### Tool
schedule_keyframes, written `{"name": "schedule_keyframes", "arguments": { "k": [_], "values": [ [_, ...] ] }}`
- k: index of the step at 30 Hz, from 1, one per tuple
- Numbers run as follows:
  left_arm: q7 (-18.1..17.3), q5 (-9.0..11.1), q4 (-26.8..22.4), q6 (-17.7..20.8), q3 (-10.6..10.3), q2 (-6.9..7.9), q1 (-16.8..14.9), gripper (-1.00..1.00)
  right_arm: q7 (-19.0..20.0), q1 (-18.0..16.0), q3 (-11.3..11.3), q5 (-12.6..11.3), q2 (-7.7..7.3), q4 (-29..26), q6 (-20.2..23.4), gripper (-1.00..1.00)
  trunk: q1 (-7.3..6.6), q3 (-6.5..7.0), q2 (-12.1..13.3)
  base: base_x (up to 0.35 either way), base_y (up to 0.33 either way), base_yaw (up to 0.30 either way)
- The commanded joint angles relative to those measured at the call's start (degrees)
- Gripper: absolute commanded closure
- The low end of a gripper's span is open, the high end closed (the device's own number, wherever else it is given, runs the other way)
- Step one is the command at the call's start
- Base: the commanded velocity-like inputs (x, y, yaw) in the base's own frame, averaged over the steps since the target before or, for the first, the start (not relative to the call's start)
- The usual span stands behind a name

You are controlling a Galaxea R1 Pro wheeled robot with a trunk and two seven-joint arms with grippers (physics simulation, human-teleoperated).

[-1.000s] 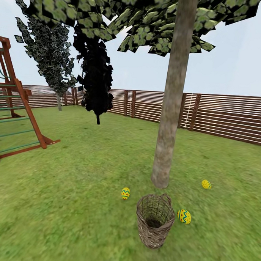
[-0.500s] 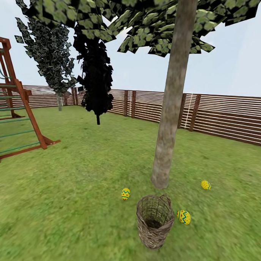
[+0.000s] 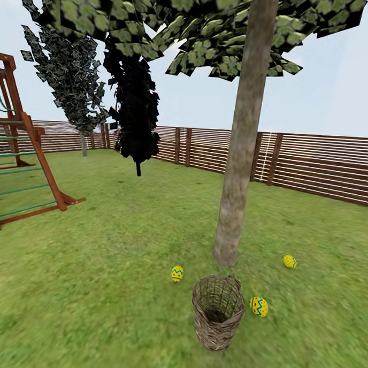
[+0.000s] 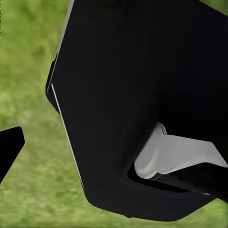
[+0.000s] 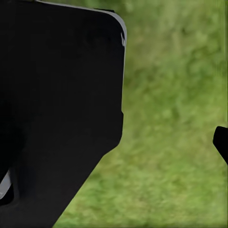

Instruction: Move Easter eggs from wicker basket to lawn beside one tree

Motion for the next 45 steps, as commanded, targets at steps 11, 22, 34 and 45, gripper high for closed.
{"name": "schedule_keyframes", "arguments": {
  "k": [11, 22, 34, 45],
  "values": [
    [-0.3, 0.3, 0.1, -0.1, 0.3, -0.28, 0.0, -1.00, 0.0, 0.0, 0.5, -0.6, 0.24, 0.2, -0.3, -1.00, -2.40, 1.91, 4.4, 0.000, 0.000, 0.000],
    [-0.3, 0.3, 0.1, -0.2, 0.3, -0.79, 3.4, -1.00, 0.0, 1.3, 0.4, -0.6, 0.18, 0.3, -0.1, -1.00, -4.82, 3.89, 8.8, 0.000, 0.000, 0.000],
    [-0.3, -5.6, 0.0, -0.2, 0.3, -1.00, 3.5, -1.00, 0.3, 1.4, 0.3, -0.6, 0.06, 0.0, 0.3, -1.00, -7.46, 6.04, 13.6, 0.000, 0.000, 0.000],
    [-0.2, -5.9, -0.1, -0.2, 0.3, -0.77, 3.5, -1.00, 0.1, 1.4, 0.0, -0.9, -1.51, -0.4, 0.0, -1.00, -7.68, 6.22, 14.0, 0.000, 0.000, 0.000]
  ]
}}
